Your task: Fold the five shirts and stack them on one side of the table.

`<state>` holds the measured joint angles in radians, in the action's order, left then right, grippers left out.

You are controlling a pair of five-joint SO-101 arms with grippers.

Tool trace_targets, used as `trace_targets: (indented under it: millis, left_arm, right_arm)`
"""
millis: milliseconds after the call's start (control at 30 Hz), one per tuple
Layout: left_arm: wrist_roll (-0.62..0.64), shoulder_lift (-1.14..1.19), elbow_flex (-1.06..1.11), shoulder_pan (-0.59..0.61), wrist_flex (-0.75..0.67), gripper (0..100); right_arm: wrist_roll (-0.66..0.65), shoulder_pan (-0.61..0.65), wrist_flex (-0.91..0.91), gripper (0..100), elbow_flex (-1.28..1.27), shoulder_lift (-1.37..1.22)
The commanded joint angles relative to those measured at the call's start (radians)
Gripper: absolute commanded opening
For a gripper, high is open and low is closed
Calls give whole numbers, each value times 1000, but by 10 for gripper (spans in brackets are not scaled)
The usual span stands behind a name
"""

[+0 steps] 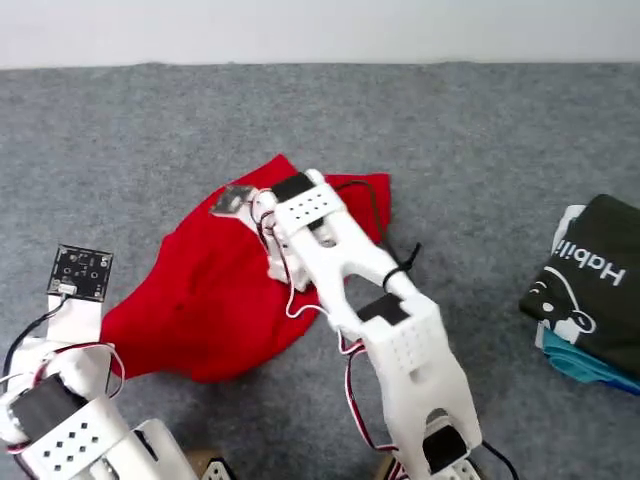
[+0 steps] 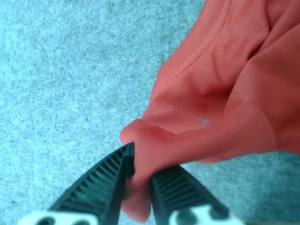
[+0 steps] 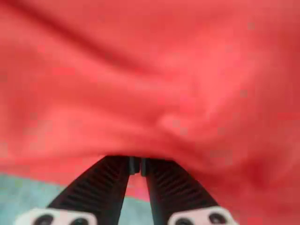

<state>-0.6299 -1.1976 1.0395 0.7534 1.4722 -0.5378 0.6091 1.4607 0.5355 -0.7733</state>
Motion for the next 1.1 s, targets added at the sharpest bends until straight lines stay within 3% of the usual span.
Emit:
trace_targets:
  millis: [0, 267, 500, 633, 733, 900, 1067]
  left_arm:
    - [5, -8, -5, 2, -18, 14]
    - [6, -8, -5, 2, -15, 14]
    - [6, -12, -5, 2, -14, 14]
    - [6, -9, -5, 0, -14, 14]
    - [6, -9, -5, -3, -17, 14]
    - [6, -9, -5, 0, -17, 14]
    - [8, -8, -5, 2, -17, 14]
  right_arm:
    - [-8, 31, -79, 9, 247, -58]
    - [-8, 107, -104, 9, 747, -285]
    - [-8, 88, 85, 9, 1010, -369]
    - [-5, 65, 228, 18, 1053, -371]
    - [-2, 62, 337, 102, 1048, -371]
    - [78, 70, 337, 154, 1039, -329]
    - [83, 114, 338, 154, 842, -222]
